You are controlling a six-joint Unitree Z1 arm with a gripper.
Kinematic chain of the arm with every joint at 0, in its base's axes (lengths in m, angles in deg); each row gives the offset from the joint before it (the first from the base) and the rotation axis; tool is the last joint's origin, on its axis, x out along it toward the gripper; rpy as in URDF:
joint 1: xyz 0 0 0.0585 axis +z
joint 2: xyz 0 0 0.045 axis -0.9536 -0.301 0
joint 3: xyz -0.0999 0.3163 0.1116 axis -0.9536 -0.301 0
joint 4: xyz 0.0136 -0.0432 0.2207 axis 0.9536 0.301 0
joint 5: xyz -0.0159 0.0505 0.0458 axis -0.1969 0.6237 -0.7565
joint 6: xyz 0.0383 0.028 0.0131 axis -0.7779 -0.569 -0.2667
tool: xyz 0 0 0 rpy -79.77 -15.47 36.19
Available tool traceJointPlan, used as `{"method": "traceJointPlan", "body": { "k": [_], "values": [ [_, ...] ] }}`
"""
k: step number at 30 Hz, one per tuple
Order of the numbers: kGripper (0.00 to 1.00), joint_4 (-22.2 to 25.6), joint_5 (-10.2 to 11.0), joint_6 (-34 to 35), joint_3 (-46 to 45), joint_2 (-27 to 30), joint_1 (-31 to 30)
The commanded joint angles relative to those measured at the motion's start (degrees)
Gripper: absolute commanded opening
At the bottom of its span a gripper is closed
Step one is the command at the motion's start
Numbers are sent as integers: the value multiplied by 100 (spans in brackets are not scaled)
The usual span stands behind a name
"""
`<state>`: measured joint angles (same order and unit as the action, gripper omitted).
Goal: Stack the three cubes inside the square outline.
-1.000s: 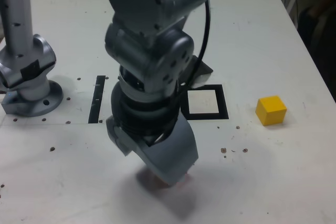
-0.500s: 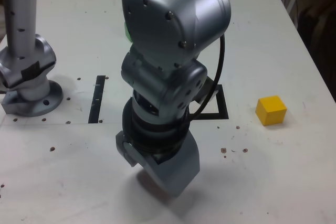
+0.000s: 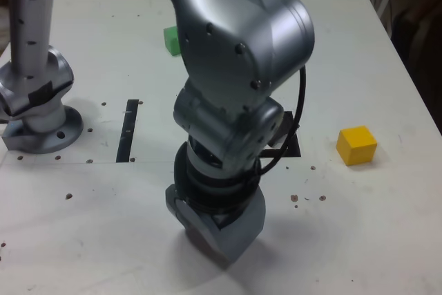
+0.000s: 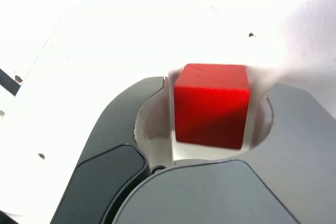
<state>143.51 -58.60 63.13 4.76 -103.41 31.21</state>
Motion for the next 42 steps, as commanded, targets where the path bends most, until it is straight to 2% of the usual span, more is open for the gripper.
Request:
{"method": "traceJointPlan", "body": {
  "k": [1, 7, 13, 17, 24, 27, 36, 42],
  "values": [
    [53, -19, 38, -12, -9, -38, 27],
    [44, 11, 39, 13, -19, -25, 93],
    [29, 35, 32, 53, -5, 101, 110],
    [25, 163, 39, 61, 52, 230, 135],
    [24, 1015, 127, 167, 546, 521, 632],
    [24, 1224, 127, 379, 853, 512, 959],
    [24, 1329, -153, 1028, 1235, 324, 1928],
    [24, 1252, -99, 963, 1068, 323, 2402]
  ]
}}
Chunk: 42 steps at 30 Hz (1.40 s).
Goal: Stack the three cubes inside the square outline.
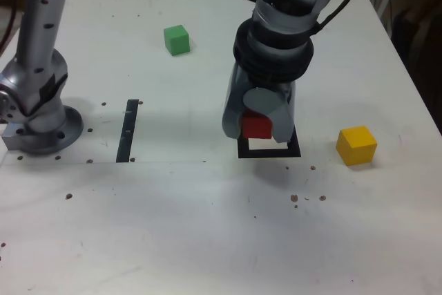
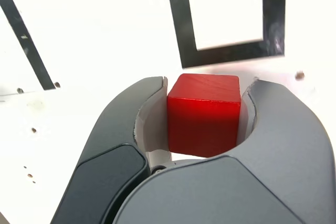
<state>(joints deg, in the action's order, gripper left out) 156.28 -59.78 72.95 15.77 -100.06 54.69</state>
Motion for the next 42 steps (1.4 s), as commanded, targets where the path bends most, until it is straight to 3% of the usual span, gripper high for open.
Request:
{"method": "traceJointPlan", "body": {
  "k": [1, 7, 14, 26, 32, 37, 42],
  "values": [
    [25, -48, 30, -42, -92, -14, 119],
    [25, -234, 74, -195, -348, -87, 403],
    [25, -535, -64, -368, -403, -297, 653],
    [25, -848, -84, -501, -446, -607, 852],
    [29, -902, -76, -536, -477, -615, 919],
    [45, -902, -76, -624, -478, -679, 944],
    [75, -871, -86, -784, -422, -736, 934]
  ]
}}
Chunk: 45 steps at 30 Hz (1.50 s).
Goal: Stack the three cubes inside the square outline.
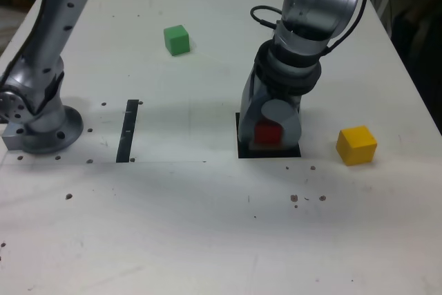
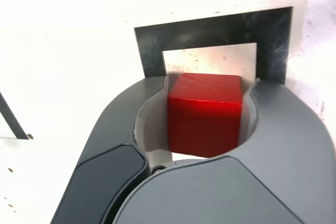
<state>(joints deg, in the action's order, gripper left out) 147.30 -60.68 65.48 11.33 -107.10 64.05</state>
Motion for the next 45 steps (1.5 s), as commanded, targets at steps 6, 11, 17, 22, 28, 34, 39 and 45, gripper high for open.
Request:
{"method": "traceJointPlan", "body": {
  "k": [6, 11, 17, 22, 28, 34, 39, 45],
  "values": [
    [99, 161, 186, 5, 97, 143, -59],
    [99, 523, 302, -25, 369, 276, -70],
    [99, 861, 405, -52, 1165, 430, -261],
    [98, 1662, 239, -30, 2886, -43, -481],
    [98, 2147, -46, 245, 4451, -843, -574],
    [97, 2077, 10, 337, 4500, -1117, -425],
    [97, 2000, 155, 323, 4482, -1170, -339],
    [96, 2038, -4, 309, 4380, -1428, -282]
  ]
}}
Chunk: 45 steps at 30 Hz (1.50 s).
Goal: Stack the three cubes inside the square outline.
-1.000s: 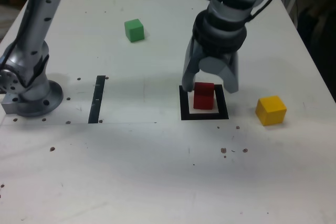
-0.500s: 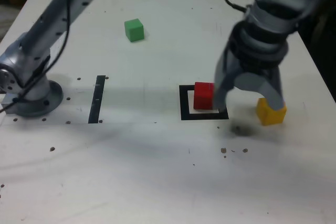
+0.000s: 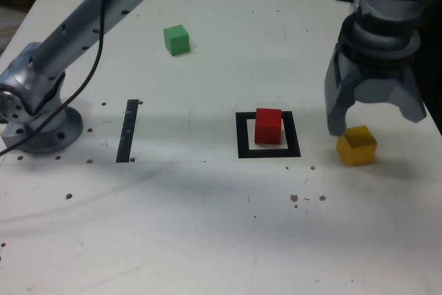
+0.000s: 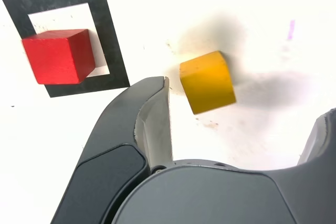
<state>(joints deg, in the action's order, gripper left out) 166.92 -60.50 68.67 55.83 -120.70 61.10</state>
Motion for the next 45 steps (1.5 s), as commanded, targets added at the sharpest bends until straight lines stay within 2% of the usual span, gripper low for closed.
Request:
{"method": "traceJointPlan", "body": {
  "k": [1, 10, 15, 20, 25, 29, 32, 38, 45],
  "values": [
    [95, 80, -34, -11, -126, -98, 14],
    [94, -40, -157, 12, -71, -420, 13],
    [88, -80, -103, 46, 10, -560, 20],
    [77, -103, 32, 100, -14, -631, 43],
    [57, -116, 107, 105, 8, -635, 57],
    [42, -185, 54, 101, 24, -645, 57],
    [33, -310, -94, 103, 19, -675, 57],
    [29, -496, -394, 155, 25, -783, 57],
    [20, -372, -328, 136, -32, -744, 46]
  ]
}}
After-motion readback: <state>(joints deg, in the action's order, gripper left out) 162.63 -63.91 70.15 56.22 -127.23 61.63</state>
